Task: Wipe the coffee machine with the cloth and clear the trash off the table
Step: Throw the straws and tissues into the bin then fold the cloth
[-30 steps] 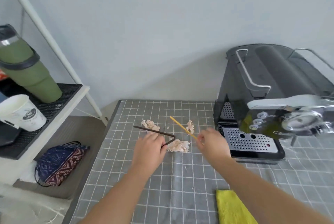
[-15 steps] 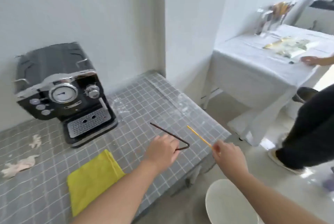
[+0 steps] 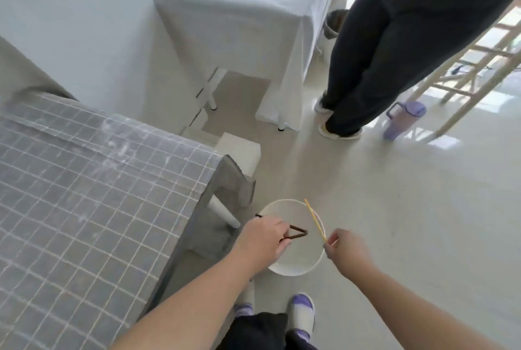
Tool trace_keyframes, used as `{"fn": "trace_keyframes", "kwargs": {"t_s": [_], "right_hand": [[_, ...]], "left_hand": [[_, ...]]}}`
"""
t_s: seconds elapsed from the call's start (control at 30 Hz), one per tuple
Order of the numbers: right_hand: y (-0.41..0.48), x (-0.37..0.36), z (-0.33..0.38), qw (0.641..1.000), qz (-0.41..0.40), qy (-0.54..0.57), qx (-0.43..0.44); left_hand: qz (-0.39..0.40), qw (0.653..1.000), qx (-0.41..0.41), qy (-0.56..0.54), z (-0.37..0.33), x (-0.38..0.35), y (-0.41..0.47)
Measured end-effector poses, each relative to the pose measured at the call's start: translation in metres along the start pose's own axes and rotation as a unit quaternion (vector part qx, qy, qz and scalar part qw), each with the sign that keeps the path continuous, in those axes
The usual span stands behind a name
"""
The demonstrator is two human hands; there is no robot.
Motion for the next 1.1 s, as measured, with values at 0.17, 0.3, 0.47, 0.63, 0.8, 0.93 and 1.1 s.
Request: {"fn": "trace_keyframes", "kwargs": {"t_s": [0.17,0.3,0.47,0.63,0.8,0.93,1.1], "right_hand": [[0.044,-0.051,-0.040,0.996,0.040,0.001,-0.076],[0.081,-0.069,-0.034,0.994,0.060,-0.019,-0.088],[0.093,-0.053,-0.020,0.997,0.033,-0.030,-0.070],[0.067,-0.028,0.008,0.999,0.027,-0.036,-0.022],[0.038,0.017,0.086,0.994,-0.004,-0.047,0.096],[0.002,0.034,0.178,0.972,-0.024,-0.075,0.220],[-0.077,-0.002,0.296,0.924,-0.010,-0.121,0.363]], "left_hand": [[0.112,0.993,0.025,-0.027,0.035,-0.084,0.029],[0.140,0.988,0.059,-0.028,0.059,-0.114,0.051],[0.156,0.982,0.102,-0.027,0.081,-0.105,0.050],[0.146,0.983,0.110,-0.009,0.073,-0.060,0.037],[0.041,0.988,0.146,-0.008,0.059,0.019,0.019],[-0.088,0.976,0.198,-0.014,0.055,0.103,-0.025],[-0.208,0.926,0.315,-0.006,0.091,0.181,-0.150]]}}
Point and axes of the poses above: each hand's wrist, its own y-axis towards the middle knuckle, its own x-axis out of the back of the hand, z = x × y, the point moved 9 cm from there along y, towards the middle knuckle, and after that the axes turned 4 degrees about z, right-handed, at the moved point
